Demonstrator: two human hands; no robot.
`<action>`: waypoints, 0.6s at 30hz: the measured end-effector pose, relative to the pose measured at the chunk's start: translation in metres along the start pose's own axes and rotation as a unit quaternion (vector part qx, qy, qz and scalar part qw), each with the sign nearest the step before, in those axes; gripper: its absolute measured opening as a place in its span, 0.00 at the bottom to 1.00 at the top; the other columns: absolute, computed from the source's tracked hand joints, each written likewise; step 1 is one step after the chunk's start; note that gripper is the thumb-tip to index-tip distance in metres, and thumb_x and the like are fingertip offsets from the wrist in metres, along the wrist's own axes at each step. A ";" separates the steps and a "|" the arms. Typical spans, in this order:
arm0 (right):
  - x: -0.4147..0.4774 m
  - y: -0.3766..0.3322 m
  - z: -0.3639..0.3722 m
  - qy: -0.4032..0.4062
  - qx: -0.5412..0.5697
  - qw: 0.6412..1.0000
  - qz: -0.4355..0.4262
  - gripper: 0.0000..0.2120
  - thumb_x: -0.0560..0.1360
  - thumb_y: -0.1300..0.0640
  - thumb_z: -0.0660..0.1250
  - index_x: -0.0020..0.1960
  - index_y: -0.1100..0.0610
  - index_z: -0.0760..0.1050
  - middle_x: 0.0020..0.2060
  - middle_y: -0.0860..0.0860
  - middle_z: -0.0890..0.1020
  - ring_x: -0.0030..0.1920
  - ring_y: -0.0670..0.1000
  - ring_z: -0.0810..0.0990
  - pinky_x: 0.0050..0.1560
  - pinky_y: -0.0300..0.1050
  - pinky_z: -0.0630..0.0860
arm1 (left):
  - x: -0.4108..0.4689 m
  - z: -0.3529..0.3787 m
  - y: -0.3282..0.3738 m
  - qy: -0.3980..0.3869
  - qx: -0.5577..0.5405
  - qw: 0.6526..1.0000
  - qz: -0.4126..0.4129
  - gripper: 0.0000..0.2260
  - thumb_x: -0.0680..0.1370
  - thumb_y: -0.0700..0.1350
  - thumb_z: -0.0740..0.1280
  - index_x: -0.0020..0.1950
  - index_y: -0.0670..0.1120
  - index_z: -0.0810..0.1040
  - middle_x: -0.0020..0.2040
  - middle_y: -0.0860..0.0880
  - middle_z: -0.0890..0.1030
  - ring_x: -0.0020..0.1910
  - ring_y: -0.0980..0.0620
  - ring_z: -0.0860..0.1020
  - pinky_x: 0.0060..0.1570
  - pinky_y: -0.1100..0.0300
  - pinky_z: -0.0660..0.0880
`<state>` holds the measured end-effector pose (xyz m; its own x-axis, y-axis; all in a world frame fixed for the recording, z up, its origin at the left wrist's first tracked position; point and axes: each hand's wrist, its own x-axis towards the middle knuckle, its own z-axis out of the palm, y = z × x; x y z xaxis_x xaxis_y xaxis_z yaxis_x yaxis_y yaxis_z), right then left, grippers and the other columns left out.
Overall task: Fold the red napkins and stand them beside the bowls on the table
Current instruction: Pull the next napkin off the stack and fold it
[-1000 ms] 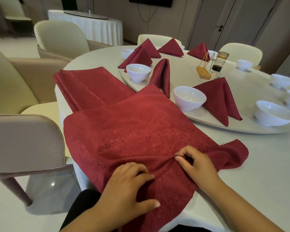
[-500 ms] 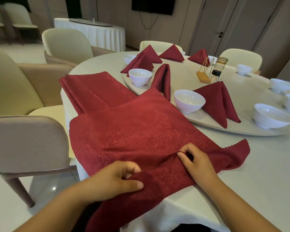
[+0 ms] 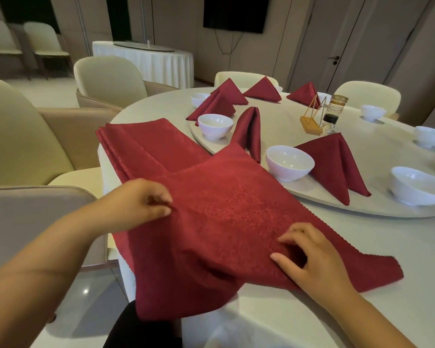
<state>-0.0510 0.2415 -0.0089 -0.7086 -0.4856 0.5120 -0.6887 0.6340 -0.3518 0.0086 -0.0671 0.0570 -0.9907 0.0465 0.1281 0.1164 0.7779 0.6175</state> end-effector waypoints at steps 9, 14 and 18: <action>0.044 0.037 -0.024 0.032 0.048 0.972 0.227 0.13 0.72 0.58 0.69 0.33 0.47 0.69 0.32 0.47 0.78 0.37 0.51 0.76 0.38 0.45 0.68 | 0.095 0.015 0.039 0.207 0.203 0.957 0.034 0.14 0.76 0.45 0.65 0.62 0.50 0.76 0.59 0.52 0.77 0.64 0.52 0.68 0.68 0.56 0.45; 0.048 0.066 -0.013 -0.063 -0.035 0.943 0.325 0.07 0.76 0.54 0.64 0.39 0.50 0.70 0.40 0.50 0.77 0.44 0.53 0.74 0.40 0.43 0.65 | 0.098 0.049 0.012 0.085 0.213 0.972 -0.056 0.28 0.77 0.54 0.62 0.74 0.50 0.57 0.74 0.50 0.59 0.73 0.52 0.56 0.71 0.52 0.46; 0.040 0.067 -0.006 -0.073 -0.075 0.935 0.339 0.05 0.77 0.50 0.61 0.44 0.49 0.70 0.40 0.48 0.76 0.47 0.53 0.76 0.40 0.42 0.64 | 0.077 0.058 -0.027 0.036 0.201 0.968 -0.143 0.30 0.76 0.56 0.63 0.74 0.47 0.57 0.73 0.48 0.62 0.71 0.49 0.62 0.69 0.55 0.59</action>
<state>-0.1248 0.2682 -0.0073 -0.9955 -0.0116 0.0945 -0.0519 0.8981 -0.4367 -0.0753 -0.0487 0.0052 -0.9694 -0.2383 0.0588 -0.2125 0.9346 0.2851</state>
